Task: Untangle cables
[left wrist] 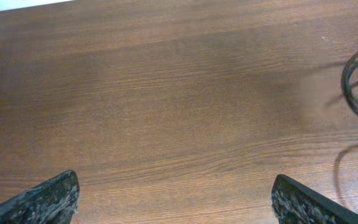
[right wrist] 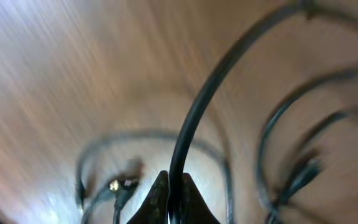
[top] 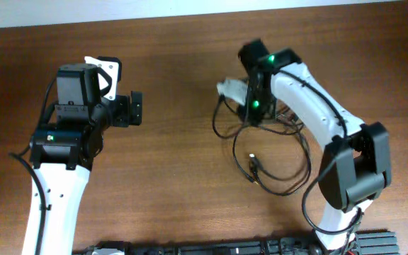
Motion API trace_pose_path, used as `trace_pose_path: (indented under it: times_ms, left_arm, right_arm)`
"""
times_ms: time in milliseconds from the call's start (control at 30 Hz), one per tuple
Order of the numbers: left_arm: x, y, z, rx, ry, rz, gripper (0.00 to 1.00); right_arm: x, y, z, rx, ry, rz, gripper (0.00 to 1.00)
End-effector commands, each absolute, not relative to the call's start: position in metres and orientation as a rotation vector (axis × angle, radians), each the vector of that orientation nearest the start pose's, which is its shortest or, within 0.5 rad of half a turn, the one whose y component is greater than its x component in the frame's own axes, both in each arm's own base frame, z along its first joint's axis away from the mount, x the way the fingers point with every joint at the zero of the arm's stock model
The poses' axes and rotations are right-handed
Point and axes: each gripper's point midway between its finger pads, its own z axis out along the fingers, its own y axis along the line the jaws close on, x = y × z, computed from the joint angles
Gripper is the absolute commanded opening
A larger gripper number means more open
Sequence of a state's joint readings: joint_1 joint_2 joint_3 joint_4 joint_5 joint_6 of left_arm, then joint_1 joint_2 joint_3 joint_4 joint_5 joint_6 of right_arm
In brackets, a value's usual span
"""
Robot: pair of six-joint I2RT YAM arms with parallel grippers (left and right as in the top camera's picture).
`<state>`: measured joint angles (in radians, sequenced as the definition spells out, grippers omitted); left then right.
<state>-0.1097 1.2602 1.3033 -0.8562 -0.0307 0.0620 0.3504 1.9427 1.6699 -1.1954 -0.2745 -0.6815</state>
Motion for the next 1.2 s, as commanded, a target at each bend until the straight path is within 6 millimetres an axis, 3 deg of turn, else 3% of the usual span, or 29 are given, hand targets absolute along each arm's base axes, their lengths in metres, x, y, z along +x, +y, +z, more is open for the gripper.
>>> trace_pose_path:
  times_ms: [0, 133, 300, 467, 600, 733, 867, 967, 1067, 1167]
  left_arm:
    - [0.348, -0.031, 0.263, 0.168, 2.362, 0.012, 0.99]
    - [0.348, -0.031, 0.263, 0.168, 2.362, 0.012, 0.99]
    - [0.348, -0.031, 0.263, 0.168, 2.362, 0.012, 0.99]
    - [0.348, -0.031, 0.263, 0.168, 2.362, 0.012, 0.99]
    - [0.348, -0.031, 0.263, 0.168, 2.362, 0.012, 0.99]
    - [0.348, -0.031, 0.263, 0.168, 2.362, 0.012, 0.99]
    - [0.348, -0.031, 0.263, 0.168, 2.362, 0.012, 0.99]
    - [0.348, -0.032, 0.263, 0.168, 2.362, 0.011, 0.99]
    - [0.348, -0.031, 0.263, 0.168, 2.362, 0.012, 0.99]
    - [0.348, -0.031, 0.263, 0.168, 2.362, 0.012, 0.99]
  right_arm:
    - [0.374, 0.229, 0.214, -1.408, 2.241, 0.621, 0.04]
    - [0.390, 0.251, 0.317, -1.373, 1.924, 0.632, 0.04]
    - [0.381, 0.257, 0.445, -1.324, 1.543, 0.530, 0.04]
    - [0.363, 0.249, 0.537, -1.252, 1.251, 0.385, 0.04]
    - [0.348, 0.242, 0.597, -1.181, 1.042, 0.273, 0.04]
    - [0.341, 0.238, 0.627, -1.126, 0.947, 0.241, 0.04]
    - [0.350, 0.227, 0.649, -1.000, 0.953, 0.208, 0.04]
    - [0.366, 0.211, 0.661, -0.891, 0.985, 0.104, 0.04]
    - [0.383, 0.178, 0.684, -0.697, 1.004, -0.066, 0.04]
    - [0.391, 0.153, 0.698, -0.639, 0.974, -0.300, 0.04]
